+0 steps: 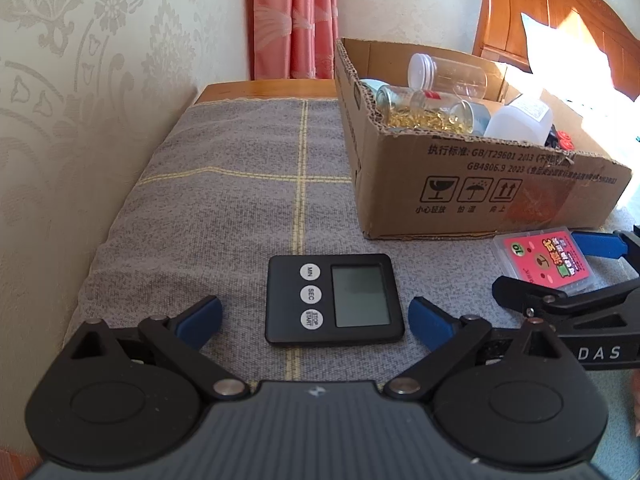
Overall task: Organize rigid objects
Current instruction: 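Move the right tool to the pink card pack and close on it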
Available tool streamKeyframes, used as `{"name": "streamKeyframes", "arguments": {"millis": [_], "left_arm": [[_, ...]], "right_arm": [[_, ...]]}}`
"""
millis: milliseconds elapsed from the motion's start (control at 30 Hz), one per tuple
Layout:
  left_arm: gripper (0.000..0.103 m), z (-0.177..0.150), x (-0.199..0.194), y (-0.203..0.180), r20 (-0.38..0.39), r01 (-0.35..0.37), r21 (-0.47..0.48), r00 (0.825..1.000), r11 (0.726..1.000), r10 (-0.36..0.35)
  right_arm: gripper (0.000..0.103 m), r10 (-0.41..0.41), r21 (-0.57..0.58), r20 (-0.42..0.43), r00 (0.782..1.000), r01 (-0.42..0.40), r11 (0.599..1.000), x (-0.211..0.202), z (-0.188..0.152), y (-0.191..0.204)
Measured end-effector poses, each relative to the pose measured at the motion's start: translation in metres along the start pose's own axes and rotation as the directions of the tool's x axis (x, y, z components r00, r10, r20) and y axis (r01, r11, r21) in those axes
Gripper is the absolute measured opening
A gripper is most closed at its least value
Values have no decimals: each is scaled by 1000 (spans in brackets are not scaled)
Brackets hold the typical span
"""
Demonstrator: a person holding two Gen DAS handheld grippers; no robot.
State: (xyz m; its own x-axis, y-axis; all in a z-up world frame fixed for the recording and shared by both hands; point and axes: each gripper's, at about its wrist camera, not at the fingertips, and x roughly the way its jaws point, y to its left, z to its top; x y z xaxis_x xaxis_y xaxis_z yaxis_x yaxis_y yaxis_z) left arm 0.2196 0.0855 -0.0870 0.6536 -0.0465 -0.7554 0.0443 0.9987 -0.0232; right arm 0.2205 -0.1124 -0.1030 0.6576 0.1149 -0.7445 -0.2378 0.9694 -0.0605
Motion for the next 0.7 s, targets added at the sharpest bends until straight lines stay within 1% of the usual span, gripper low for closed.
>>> {"name": "streamKeyframes", "arguments": {"millis": [133, 267, 467, 700], "left_arm": [[98, -1, -1, 1, 5, -1, 0, 1000, 1000, 1], [98, -2, -2, 0, 9, -1, 2, 1000, 1000, 1], [98, -1, -1, 0, 15, 6, 12, 1000, 1000, -6], [97, -1, -2, -1, 22, 8, 18, 1000, 1000, -8]], "right_arm": [[103, -13, 10, -32, 999, 13, 1000, 4, 7, 1], [103, -36, 30, -58, 998, 38, 999, 3, 8, 0], [103, -57, 60, -68, 996, 62, 996, -3, 2, -14], [103, -79, 73, -82, 994, 85, 994, 7, 12, -5]]}}
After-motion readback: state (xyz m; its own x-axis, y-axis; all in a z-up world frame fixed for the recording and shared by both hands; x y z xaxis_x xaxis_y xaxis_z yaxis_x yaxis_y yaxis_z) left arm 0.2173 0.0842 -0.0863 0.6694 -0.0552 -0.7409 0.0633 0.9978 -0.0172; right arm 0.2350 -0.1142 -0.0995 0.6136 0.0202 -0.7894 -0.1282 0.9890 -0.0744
